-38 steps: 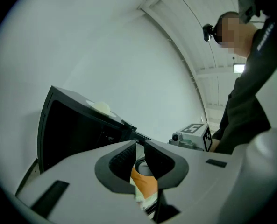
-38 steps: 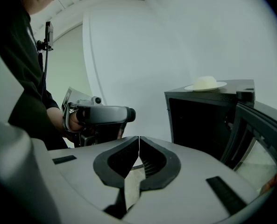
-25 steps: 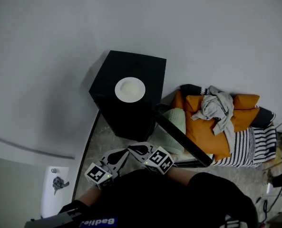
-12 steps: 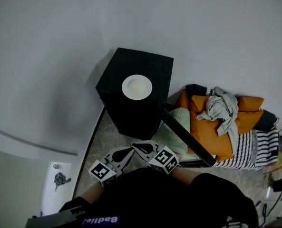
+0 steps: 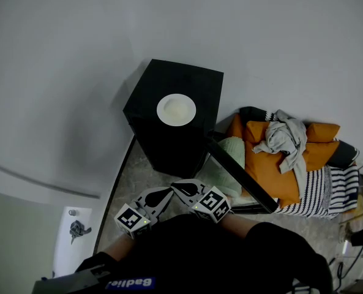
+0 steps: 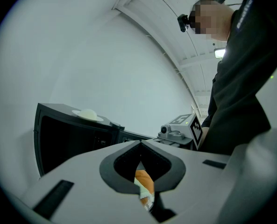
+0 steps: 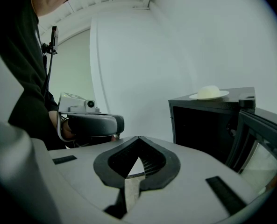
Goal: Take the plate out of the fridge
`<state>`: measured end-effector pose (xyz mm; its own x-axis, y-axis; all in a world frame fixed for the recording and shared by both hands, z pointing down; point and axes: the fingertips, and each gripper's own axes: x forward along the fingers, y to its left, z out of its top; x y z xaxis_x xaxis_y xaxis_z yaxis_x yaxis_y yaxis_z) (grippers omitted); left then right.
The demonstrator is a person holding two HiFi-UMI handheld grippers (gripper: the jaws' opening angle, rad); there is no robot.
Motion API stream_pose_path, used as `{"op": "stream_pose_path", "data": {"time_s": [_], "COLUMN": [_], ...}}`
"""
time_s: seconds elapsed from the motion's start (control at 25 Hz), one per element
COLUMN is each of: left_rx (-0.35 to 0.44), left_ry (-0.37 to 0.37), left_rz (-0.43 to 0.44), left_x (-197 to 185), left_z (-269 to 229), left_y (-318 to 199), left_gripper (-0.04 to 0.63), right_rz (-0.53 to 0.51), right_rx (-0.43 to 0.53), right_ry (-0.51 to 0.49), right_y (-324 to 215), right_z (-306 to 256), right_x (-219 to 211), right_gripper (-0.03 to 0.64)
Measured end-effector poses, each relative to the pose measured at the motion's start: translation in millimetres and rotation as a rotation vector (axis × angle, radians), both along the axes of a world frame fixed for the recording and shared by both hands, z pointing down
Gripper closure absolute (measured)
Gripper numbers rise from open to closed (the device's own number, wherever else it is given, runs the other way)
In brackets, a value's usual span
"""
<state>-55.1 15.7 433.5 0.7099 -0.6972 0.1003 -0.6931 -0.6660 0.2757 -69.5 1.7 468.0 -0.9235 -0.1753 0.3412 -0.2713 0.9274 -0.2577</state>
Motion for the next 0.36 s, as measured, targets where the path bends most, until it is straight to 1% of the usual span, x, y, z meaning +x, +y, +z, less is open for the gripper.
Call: {"op": "stream_pose_path", "data": {"time_s": [0.36], "left_rx": [-0.01], "left_ry": [-0.005], "left_rz": [-0.007], "left_x": [0.3], "left_z": [0.7], "left_y": [1.6], "left_gripper": [0.588], "right_rz": [0.005], "right_rx": [-0.001], "right_ry": [-0.001], "right_y": [1.0], "right_z": [-1.0], "right_x": [1.7], "right_gripper": [0.606]}}
